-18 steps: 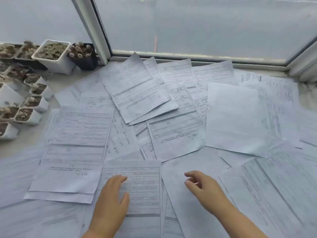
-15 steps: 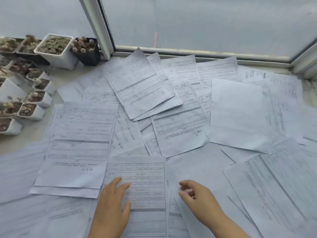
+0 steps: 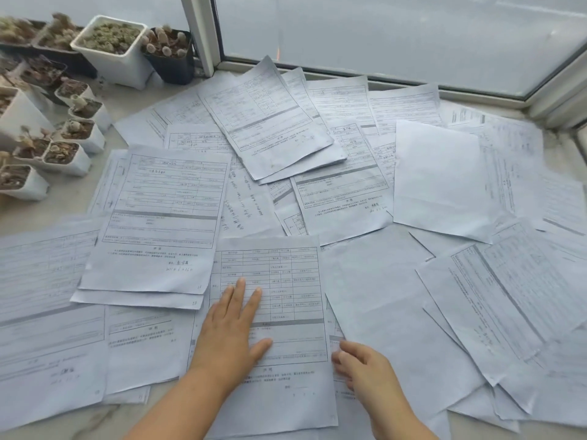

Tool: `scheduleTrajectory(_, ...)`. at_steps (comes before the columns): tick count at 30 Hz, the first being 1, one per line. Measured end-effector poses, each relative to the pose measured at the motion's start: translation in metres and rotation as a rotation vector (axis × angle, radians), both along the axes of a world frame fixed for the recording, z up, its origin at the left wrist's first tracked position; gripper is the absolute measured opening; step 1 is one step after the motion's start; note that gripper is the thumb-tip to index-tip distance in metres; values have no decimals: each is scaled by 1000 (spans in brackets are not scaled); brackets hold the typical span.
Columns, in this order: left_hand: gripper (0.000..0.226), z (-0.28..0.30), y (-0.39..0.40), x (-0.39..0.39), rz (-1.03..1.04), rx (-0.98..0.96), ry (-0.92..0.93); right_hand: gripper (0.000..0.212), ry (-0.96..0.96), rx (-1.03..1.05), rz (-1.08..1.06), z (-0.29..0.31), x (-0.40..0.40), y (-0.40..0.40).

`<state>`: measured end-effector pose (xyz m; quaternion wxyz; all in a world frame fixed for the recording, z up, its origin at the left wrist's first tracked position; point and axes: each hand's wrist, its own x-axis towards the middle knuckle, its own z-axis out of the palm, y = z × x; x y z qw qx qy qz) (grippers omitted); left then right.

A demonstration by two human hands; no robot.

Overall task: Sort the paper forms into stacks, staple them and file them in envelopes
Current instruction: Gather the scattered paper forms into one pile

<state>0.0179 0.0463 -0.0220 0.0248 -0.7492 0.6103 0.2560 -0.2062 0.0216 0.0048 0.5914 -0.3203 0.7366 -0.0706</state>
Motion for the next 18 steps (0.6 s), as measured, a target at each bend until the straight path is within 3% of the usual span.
scheduleTrajectory(2, 86, -4, 2, -1, -7, 2, -6, 10, -62, 49, 4, 5, 7, -6)
scheduleTrajectory(5, 87, -4, 4, -2, -28, 43, -54, 13, -87, 79, 89, -3, 20, -12)
scheduleTrajectory(9, 83, -3, 10, -7, -31, -9, -106, 11, 86, -161, 491, -8, 34, -12)
scheduleTrajectory(11, 79, 2, 19, -11, 21, -171, -31, 12, 107, -278, 553, -1, 33, -10)
scheduleTrajectory(15, 61, 22, 57, -6, 224, -481, 108, 14, 184, -544, 444, 35, 5, -27)
scheduleTrajectory(18, 66, 26, 90, 1, 121, -355, 82, 9, 197, -552, 162, 47, -36, -46)
